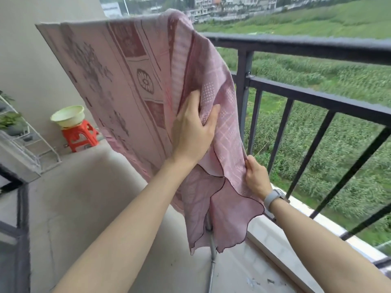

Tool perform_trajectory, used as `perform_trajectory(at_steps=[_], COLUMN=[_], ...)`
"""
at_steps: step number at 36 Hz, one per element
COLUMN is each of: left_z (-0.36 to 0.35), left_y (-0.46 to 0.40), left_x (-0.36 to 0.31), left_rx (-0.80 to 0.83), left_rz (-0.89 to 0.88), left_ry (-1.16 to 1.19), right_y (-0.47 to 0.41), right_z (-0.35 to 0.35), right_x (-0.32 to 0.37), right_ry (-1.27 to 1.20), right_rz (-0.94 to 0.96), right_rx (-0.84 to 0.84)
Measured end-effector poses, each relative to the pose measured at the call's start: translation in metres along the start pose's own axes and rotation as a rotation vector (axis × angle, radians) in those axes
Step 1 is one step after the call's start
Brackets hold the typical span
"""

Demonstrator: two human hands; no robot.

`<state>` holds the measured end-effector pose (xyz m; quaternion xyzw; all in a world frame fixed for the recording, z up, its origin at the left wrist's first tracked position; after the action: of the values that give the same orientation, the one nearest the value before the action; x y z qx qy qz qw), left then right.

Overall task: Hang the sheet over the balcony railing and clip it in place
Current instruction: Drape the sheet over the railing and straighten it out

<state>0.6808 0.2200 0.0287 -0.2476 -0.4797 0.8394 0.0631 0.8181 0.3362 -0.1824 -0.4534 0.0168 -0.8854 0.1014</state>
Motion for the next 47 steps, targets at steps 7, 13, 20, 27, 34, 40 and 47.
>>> perform_trajectory(at_steps=[7,13,20,27,34,40,47], left_z=[-0.002,0.010,0.039,0.072,0.090,0.081,0.088], left_y=[-0.007,-0.005,-0.022,-0.074,-0.142,-0.174,-0.183], left_x=[-0.009,-0.003,0.013,0.052,0.102,0.156,0.170], left_rx=[0.046,0.079,-0.119,-0.141,0.115,0.416,0.249], left_rz=[-0.102,-0.092,-0.207,-0.295,-0.352,-0.413,-0.497], left_ry=[-0.017,0.057,0.008,-0.038,-0.060,-0.041,0.225], right_y=[0.011,-0.002,-0.006,0.023,0.033,0.033,0.037], right_z=[-0.009,0.029,0.085,0.111,0.093,0.071,0.075], right_x=[-0.028,0.008,0.134,0.250,0.317,0.330,0.342], right_ry=[-0.032,-0.301,-0.481,-0.459,-0.054,0.090,0.171], right_rz=[-0.185,-0.225,0.044,0.333,0.381,0.222,0.065], right_rx=[0.279,0.254,0.060,-0.059,-0.391,-0.633,-0.819])
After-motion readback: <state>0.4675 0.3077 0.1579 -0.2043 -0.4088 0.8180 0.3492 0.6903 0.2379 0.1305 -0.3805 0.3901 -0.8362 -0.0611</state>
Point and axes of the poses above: each hand's wrist, its own y-axis away from the middle knuckle, its own z-axis out of the back of the hand, x = y × z, the point moved 3 cm from there along -y, towards the middle knuckle, and after that the axes turned 13 degrees about -z, right-handed, at the moved point
